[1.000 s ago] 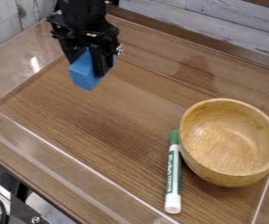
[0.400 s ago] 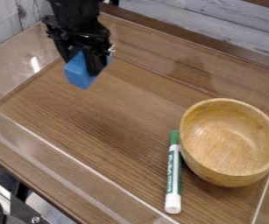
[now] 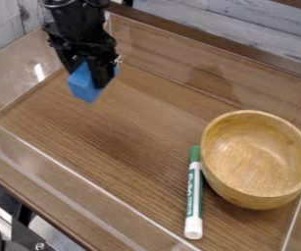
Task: Put the blue block in the brown bowl
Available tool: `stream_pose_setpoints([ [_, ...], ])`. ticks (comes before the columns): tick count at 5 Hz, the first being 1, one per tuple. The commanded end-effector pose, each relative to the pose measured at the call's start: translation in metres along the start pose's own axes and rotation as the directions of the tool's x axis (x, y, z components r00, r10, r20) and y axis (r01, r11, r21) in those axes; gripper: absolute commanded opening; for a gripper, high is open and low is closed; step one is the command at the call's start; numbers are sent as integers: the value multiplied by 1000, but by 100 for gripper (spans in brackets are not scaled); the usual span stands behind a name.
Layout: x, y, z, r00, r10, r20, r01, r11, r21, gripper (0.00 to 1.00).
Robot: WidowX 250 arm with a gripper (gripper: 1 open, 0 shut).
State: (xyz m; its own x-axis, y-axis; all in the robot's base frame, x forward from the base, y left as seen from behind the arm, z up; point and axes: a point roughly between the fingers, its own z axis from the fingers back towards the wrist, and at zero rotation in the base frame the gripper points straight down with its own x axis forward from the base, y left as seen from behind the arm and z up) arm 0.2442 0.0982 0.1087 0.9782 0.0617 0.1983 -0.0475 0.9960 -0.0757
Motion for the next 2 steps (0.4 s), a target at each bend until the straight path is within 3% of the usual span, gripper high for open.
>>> stream_pose_setpoints([
  [1,4,-16,14,999,-6,39,6,1000,9,0],
  [2,2,-32,18,999,-11,37,11,1000,2,0],
])
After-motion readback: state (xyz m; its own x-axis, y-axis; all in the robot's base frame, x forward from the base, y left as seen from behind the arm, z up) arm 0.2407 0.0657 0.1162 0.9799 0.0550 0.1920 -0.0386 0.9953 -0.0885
